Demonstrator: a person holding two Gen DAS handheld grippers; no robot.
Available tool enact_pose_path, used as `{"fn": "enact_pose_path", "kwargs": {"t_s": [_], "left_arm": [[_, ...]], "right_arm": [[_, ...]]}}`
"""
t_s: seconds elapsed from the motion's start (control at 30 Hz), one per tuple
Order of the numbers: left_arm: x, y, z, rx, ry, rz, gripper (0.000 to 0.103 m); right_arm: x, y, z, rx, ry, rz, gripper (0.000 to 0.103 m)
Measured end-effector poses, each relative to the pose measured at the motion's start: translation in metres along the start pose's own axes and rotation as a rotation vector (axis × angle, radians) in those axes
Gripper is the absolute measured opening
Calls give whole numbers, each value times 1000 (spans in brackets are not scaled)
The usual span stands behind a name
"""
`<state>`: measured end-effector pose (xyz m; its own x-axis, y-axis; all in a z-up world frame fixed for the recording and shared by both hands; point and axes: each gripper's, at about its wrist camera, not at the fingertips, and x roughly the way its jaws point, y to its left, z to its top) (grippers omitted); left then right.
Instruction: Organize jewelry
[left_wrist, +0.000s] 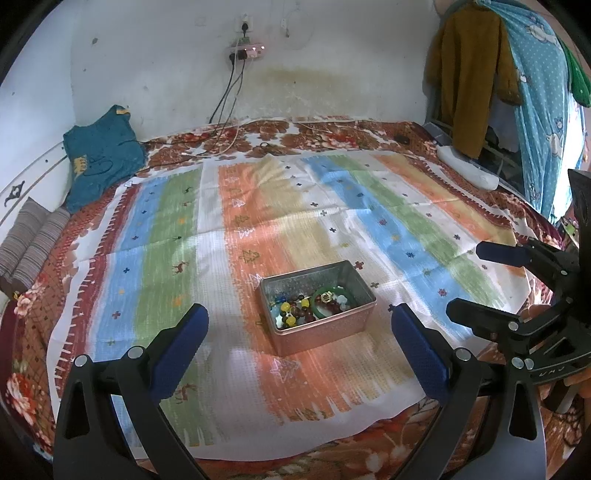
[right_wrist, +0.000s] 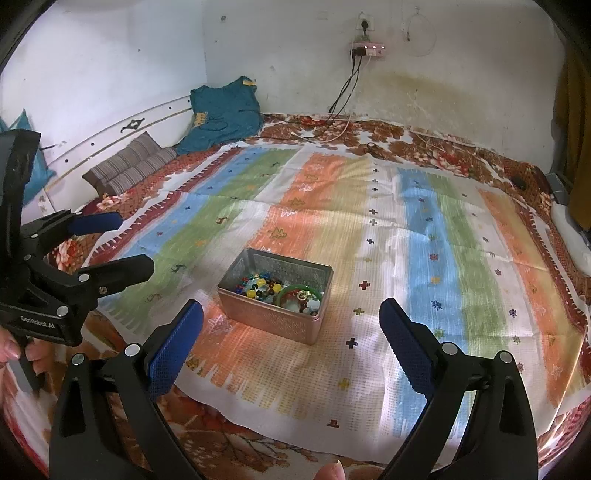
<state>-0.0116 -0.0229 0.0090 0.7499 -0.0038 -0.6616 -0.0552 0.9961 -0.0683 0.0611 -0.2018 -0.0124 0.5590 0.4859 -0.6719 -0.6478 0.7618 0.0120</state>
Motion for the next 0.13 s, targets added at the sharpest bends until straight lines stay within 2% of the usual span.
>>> {"fn": "enact_pose_path", "kwargs": {"t_s": [0.13], "left_arm": [[-2,0,0,5,-9,-4,97]], "right_arm": [[0,0,0,1,-1,0,97]]}}
